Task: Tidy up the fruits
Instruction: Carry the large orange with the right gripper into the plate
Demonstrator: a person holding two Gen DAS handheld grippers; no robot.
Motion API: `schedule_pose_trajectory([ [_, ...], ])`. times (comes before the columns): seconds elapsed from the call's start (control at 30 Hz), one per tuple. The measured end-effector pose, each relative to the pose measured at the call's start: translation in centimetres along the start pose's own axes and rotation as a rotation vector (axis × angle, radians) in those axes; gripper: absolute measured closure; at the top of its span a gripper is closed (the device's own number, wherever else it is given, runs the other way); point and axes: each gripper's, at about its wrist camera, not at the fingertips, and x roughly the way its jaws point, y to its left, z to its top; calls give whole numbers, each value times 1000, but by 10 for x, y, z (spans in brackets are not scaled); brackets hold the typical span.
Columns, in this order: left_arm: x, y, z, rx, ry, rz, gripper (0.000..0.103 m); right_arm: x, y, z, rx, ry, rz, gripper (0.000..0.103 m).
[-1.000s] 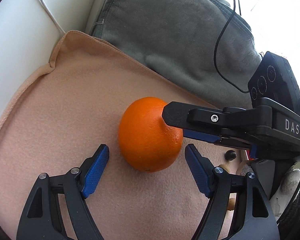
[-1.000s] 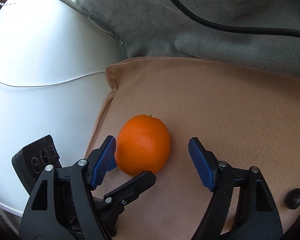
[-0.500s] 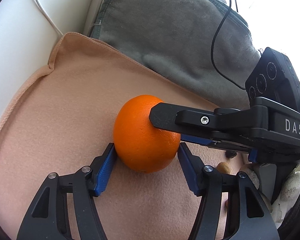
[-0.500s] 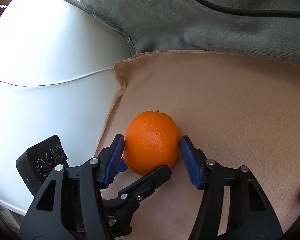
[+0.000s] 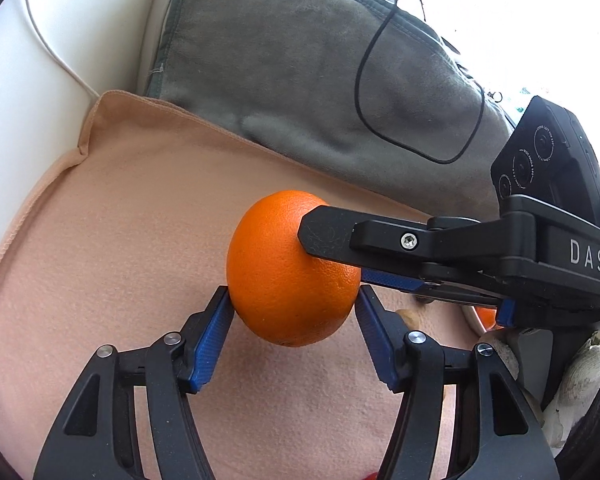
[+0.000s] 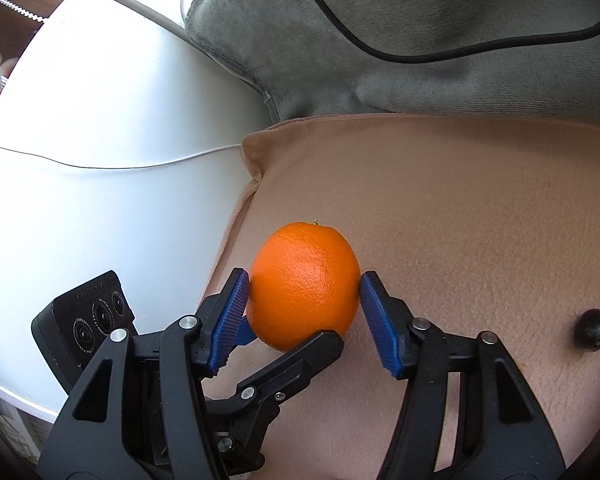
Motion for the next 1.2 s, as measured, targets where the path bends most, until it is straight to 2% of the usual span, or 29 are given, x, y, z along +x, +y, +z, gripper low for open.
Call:
schedule_pose_trajectory([
  [0.63, -3, -104, -15, 139, -2, -87, 41, -107, -27, -34, 37, -152, -38, 42],
  [1.2, 37, -217, -27, 275, 59, -194, 41, -222, -97, -63, 132, -292, -98, 42],
])
